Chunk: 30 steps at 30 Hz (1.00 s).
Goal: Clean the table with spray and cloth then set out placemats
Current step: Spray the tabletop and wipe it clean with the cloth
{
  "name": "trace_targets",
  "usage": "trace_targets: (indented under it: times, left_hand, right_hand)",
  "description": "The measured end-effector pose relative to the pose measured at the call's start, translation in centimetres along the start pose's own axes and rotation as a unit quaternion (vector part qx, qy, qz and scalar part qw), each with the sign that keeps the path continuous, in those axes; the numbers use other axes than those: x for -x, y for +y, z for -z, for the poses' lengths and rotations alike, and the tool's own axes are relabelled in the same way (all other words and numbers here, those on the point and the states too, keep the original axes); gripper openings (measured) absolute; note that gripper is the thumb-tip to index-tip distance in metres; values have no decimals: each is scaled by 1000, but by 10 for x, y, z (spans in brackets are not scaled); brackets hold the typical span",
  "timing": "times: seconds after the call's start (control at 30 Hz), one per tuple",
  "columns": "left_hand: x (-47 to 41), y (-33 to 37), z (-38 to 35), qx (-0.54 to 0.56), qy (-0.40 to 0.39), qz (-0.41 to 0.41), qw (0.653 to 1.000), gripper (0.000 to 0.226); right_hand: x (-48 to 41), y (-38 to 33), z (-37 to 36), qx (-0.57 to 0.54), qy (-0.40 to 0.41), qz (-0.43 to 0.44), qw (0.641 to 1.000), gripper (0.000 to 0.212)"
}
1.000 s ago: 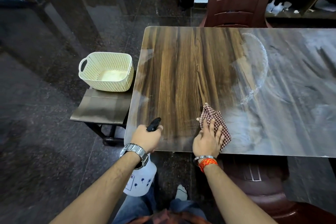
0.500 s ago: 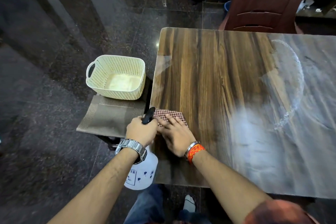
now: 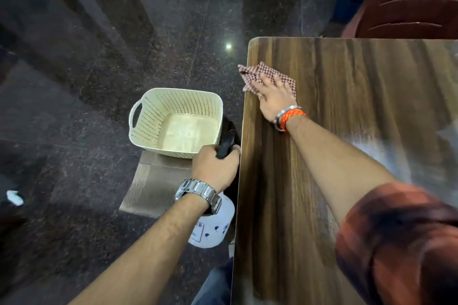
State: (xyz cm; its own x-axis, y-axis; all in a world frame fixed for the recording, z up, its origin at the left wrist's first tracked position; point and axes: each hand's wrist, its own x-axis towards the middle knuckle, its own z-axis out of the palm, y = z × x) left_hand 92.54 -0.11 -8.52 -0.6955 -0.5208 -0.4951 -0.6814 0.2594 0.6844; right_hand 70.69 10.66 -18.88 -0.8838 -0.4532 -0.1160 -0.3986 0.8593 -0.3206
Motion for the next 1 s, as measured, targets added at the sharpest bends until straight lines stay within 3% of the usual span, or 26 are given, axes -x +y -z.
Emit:
trace_targets:
  times: [0.17, 0.43, 0.73, 0.9, 1.0]
  left_hand:
    - [-4, -6, 5, 18, 12, 15, 1000, 48]
    - [36, -34, -6, 57, 51, 44, 996, 45]
    - [161, -59, -21, 22, 94, 28, 995, 41]
    - [208, -84, -39, 53, 71, 27, 996, 42]
    - [225, -93, -50, 51, 63, 27, 996, 40]
  right_hand:
    - [14, -5, 7, -20, -29, 3, 999, 49]
    - [189, -14, -13, -6, -59, 128, 990, 54]
    - [417, -23, -34, -6, -89, 225, 970, 61]
    - [485, -24, -53, -23, -116, 262, 958, 62]
    - [496, -25, -59, -32, -82, 238, 967, 57]
